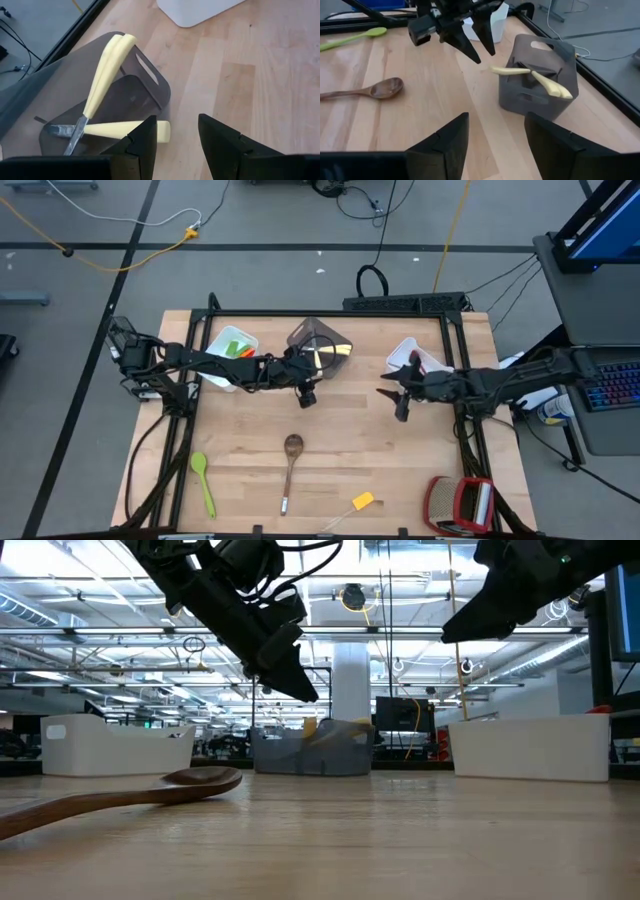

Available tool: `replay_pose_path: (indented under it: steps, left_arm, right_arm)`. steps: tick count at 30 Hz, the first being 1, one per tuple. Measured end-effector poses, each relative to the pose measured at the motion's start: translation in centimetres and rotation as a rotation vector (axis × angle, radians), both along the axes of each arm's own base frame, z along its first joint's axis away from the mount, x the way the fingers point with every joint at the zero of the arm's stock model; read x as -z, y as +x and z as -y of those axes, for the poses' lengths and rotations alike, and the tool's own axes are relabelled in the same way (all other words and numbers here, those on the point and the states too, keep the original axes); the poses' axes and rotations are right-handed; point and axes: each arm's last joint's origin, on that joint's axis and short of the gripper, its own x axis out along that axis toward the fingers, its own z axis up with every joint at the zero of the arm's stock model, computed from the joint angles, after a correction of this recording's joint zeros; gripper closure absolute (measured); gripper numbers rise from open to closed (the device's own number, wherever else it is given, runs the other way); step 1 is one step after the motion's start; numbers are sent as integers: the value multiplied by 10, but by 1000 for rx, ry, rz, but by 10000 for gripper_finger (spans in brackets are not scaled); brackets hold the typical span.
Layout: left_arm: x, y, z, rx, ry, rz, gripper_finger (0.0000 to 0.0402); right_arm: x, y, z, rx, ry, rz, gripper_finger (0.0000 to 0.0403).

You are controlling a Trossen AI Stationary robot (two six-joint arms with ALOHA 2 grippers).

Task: Pick & Place Kitchen Items
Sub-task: Put the green serving spoon into the right white bin

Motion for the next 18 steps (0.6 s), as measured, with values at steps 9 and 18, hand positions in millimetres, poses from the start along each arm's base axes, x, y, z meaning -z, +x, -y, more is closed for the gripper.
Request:
replay_pose_path:
  steps: [9,18]
  left_arm:
    - [-1,1,0,0,1,9,252]
    - [-1,1,0,0,2,15,252]
  right_arm:
    - [8,7,-1,-7,-22,-46,216]
    - [14,13,-2,-8,-28,-71,217]
